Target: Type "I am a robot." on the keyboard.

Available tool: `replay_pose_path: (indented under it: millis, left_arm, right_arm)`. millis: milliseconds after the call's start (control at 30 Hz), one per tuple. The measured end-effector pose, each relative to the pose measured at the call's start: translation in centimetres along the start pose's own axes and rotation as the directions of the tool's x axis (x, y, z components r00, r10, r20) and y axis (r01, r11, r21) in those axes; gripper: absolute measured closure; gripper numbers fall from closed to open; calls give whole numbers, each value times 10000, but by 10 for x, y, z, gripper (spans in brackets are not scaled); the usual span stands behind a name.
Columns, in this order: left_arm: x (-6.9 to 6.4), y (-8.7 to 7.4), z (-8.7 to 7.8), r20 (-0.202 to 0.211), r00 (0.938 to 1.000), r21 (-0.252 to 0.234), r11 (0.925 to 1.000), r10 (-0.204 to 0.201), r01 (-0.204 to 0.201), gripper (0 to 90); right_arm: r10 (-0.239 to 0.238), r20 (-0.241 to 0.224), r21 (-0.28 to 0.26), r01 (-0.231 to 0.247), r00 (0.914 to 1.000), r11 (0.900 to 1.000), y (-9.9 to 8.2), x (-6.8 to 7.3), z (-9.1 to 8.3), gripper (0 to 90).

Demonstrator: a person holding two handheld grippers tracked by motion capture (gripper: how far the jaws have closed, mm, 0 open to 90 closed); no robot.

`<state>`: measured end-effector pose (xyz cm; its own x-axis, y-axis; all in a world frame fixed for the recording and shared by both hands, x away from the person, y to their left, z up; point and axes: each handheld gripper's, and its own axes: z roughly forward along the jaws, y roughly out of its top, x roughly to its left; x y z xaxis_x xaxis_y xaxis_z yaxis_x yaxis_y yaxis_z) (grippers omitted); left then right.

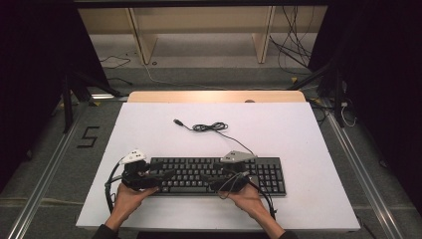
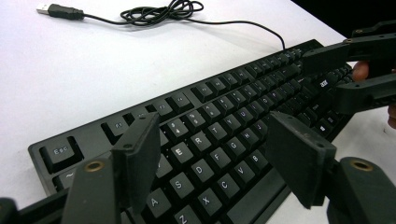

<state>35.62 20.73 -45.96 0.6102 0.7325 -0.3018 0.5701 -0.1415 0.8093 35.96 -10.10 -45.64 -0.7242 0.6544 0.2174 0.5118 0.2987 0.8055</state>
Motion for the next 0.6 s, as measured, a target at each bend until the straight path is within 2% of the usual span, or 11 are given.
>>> replay_pose_path:
  millis: [300, 600]
  left_arm:
    - [0, -4, -4, 50, 10000, -96, 10000, -23, 24, 308]
    - [-2, -6, -6, 56, 10000, -116, 9999, 79, -78, 293]
  right_arm:
    - [-31, 27, 220, 30, 10000, 9998, 1, -1, 4, 514]
    - [-58, 91, 430, 54, 9999, 9991, 2, -4, 7, 711]
